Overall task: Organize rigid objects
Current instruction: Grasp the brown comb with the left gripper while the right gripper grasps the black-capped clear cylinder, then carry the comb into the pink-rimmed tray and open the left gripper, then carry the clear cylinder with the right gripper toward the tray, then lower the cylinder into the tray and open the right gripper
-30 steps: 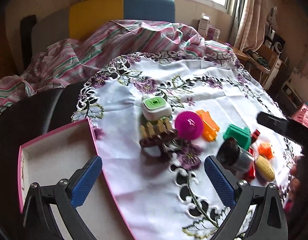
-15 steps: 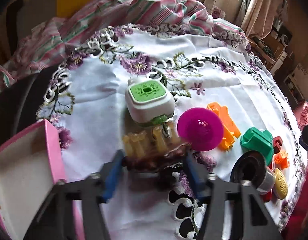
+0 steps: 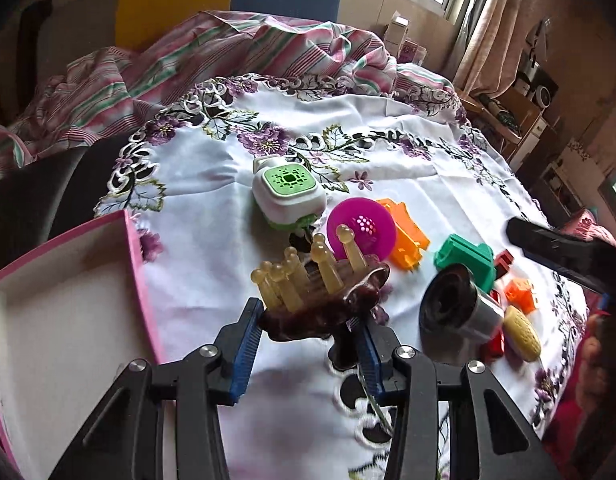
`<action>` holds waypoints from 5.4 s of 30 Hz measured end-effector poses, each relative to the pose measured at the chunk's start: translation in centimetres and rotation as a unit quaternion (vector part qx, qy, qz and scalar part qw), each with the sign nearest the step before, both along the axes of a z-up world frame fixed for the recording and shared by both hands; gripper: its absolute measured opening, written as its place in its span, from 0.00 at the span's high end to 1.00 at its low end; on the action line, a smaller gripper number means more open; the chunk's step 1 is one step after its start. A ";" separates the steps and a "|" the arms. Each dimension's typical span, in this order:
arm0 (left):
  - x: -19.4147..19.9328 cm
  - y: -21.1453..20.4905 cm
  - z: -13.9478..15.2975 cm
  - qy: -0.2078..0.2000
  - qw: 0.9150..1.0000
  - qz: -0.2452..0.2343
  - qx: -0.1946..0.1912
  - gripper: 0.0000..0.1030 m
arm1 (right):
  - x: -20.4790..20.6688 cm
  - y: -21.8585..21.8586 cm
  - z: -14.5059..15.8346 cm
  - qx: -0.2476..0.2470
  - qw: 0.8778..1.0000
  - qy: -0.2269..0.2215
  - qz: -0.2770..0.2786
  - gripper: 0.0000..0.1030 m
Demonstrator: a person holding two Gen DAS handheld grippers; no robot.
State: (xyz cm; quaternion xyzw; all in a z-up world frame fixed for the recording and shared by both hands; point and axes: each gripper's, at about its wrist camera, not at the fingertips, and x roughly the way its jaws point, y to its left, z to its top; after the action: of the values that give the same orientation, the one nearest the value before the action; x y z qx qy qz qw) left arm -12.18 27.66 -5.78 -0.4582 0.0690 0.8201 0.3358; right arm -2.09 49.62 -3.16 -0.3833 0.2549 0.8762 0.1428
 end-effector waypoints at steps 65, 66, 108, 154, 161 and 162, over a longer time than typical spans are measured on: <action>-4.2 -18.3 0.1 0.061 0.978 0.192 -0.059 0.41 | -3.5 -7.6 -5.1 0.193 0.959 -0.161 0.131 0.44; -3.7 -18.4 0.5 0.066 0.977 0.195 -0.058 0.41 | -3.5 -7.6 -5.1 0.194 0.959 -0.161 0.131 0.44; 7.8 -24.3 3.6 0.083 0.964 0.251 -0.023 0.36 | -3.0 -11.3 -3.4 0.103 0.972 -0.111 0.180 0.46; 7.3 -31.3 2.0 0.052 0.940 0.336 -0.014 0.36 | -12.7 -34.4 -4.9 -0.059 0.944 -0.103 0.307 0.45; 7.5 -31.6 2.4 0.062 0.938 0.340 -0.014 0.31 | -11.8 -33.9 -3.7 -0.043 0.946 -0.073 0.312 0.36; 7.5 -31.6 2.4 0.062 0.938 0.340 -0.014 0.31 | -11.6 -33.9 -3.4 -0.038 0.947 -0.066 0.313 0.34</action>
State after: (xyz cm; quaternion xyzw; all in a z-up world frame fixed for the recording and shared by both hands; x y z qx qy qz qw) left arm -4.64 -3.90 -3.36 -0.4070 -0.0583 0.9112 0.0253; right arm -13.64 15.76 -6.60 -0.5060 0.1455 0.8391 -0.1368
